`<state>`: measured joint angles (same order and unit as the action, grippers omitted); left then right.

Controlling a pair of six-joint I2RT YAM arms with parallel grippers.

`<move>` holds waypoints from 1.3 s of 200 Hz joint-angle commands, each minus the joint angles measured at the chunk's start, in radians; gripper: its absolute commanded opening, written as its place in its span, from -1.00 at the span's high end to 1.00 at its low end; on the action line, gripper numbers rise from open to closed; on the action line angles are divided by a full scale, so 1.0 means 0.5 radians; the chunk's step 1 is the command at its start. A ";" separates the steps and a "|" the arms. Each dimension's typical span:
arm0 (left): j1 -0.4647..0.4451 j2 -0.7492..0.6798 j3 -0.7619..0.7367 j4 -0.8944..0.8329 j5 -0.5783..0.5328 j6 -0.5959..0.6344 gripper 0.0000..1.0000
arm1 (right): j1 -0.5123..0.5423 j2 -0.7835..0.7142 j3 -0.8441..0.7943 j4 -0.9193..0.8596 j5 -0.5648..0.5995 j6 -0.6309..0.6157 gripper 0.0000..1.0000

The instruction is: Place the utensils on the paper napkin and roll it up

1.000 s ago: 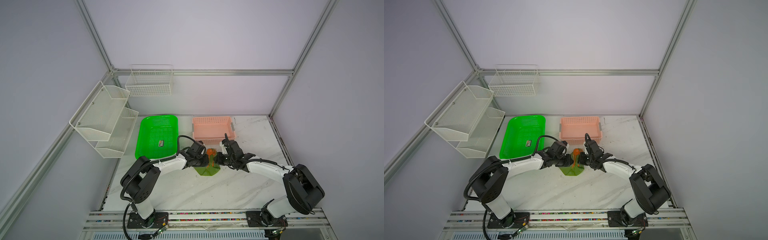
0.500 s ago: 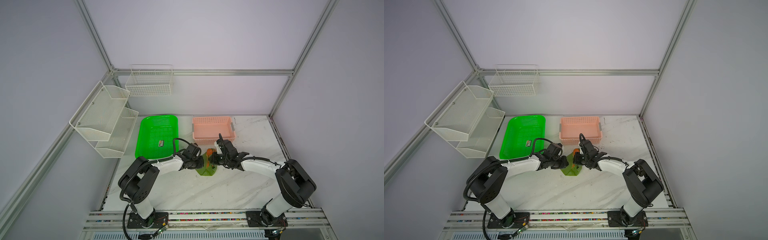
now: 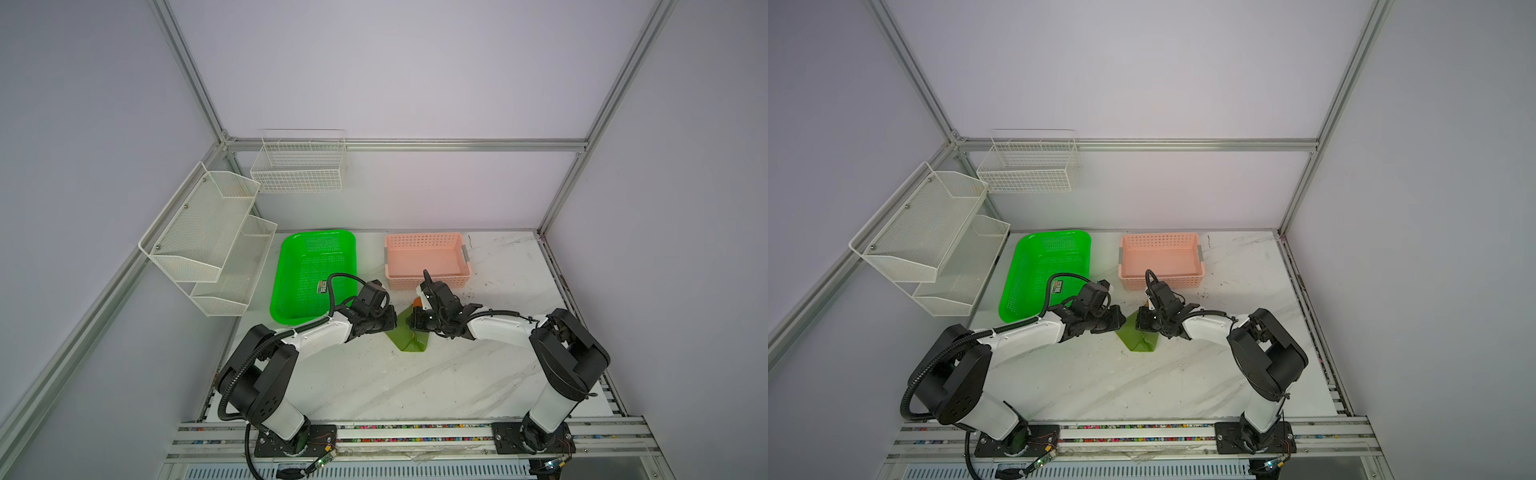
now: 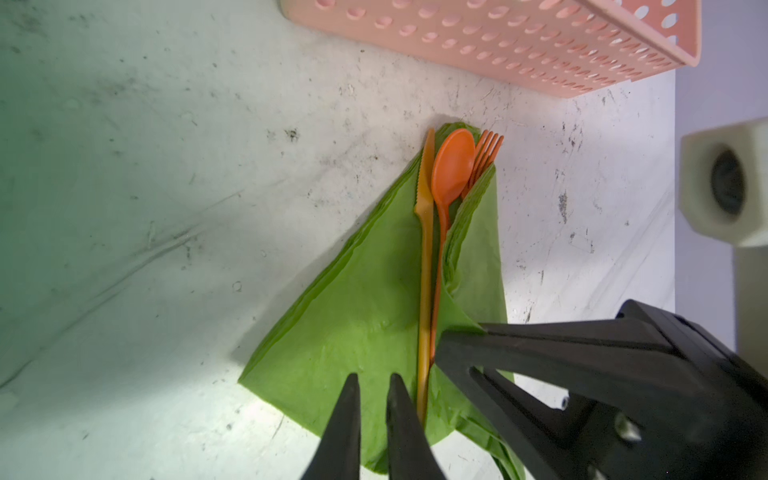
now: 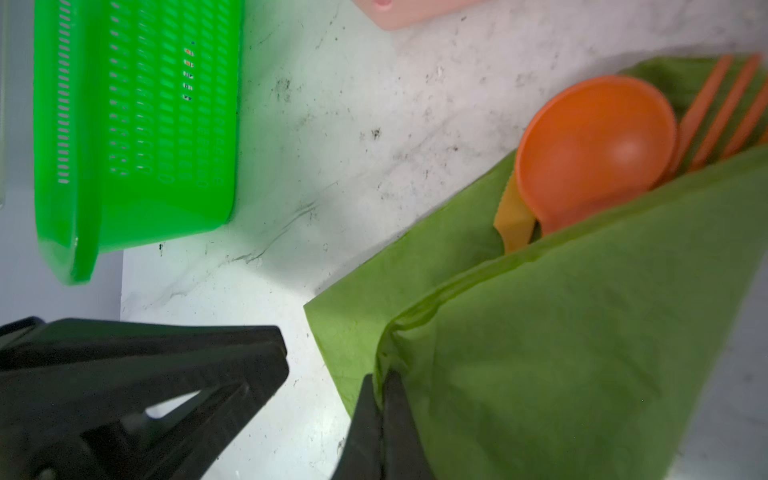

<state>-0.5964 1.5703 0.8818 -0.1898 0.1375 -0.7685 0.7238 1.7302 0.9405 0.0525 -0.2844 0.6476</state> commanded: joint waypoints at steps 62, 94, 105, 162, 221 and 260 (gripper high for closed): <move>0.047 -0.114 -0.083 0.120 0.033 0.000 0.70 | 0.061 0.119 0.022 0.123 0.016 0.048 0.92; 0.045 -0.183 -0.128 0.239 0.099 0.015 0.66 | 0.071 0.171 0.018 0.180 -0.001 0.056 0.91; 0.043 -0.209 -0.155 0.257 0.101 0.017 0.63 | 0.071 0.189 0.017 0.195 -0.002 0.058 0.91; -0.064 -0.465 -0.397 0.438 0.048 0.004 0.49 | 0.072 0.224 0.019 0.208 -0.009 0.056 0.61; -0.289 -0.675 -0.615 0.668 -0.085 -0.001 0.46 | 0.073 0.233 -0.049 0.314 -0.067 0.087 0.30; -0.375 -0.642 -0.711 0.856 -0.099 -0.015 0.48 | 0.072 0.249 -0.067 0.360 -0.100 0.119 0.25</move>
<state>-0.7731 1.2442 0.5827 0.1257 0.1108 -0.7712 0.7532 1.8385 0.9245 0.1997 -0.3191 0.6842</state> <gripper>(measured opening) 0.266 0.367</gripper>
